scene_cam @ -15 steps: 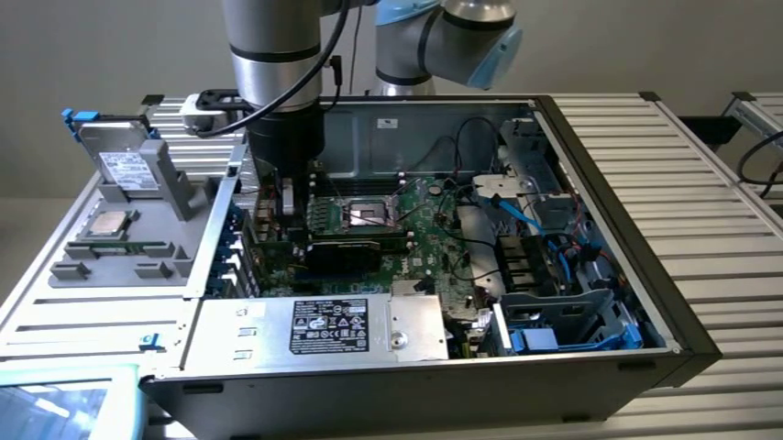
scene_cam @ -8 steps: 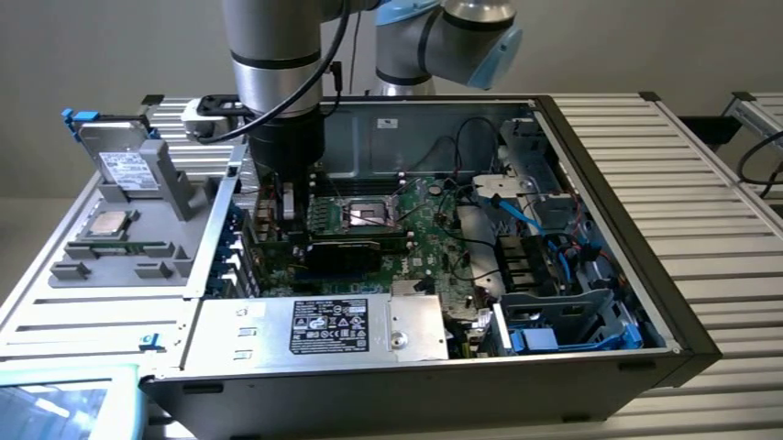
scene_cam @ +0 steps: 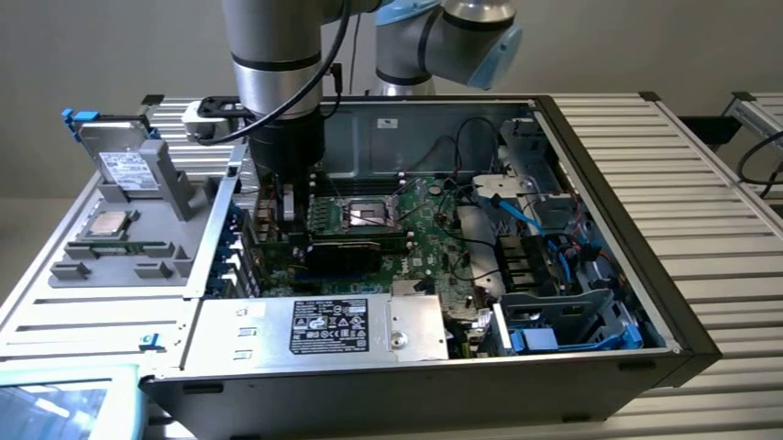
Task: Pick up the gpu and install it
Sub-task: 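Press down on the gpu until it lock into place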
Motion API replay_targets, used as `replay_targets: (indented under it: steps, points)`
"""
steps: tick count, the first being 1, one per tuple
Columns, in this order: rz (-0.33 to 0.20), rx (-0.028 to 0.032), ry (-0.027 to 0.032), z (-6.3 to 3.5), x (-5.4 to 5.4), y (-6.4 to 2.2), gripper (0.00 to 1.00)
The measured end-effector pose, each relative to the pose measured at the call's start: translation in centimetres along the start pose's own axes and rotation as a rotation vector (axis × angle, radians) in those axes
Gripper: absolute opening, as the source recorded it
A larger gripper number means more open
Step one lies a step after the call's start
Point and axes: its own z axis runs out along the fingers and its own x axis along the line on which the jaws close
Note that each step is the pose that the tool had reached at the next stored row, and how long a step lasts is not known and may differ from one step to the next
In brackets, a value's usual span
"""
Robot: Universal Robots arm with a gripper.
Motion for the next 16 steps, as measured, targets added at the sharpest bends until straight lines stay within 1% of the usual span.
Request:
replay_targets:
  steps: [16]
  points:
    - [0.0,0.0004,-0.0004,0.03,0.17,0.01,0.12]
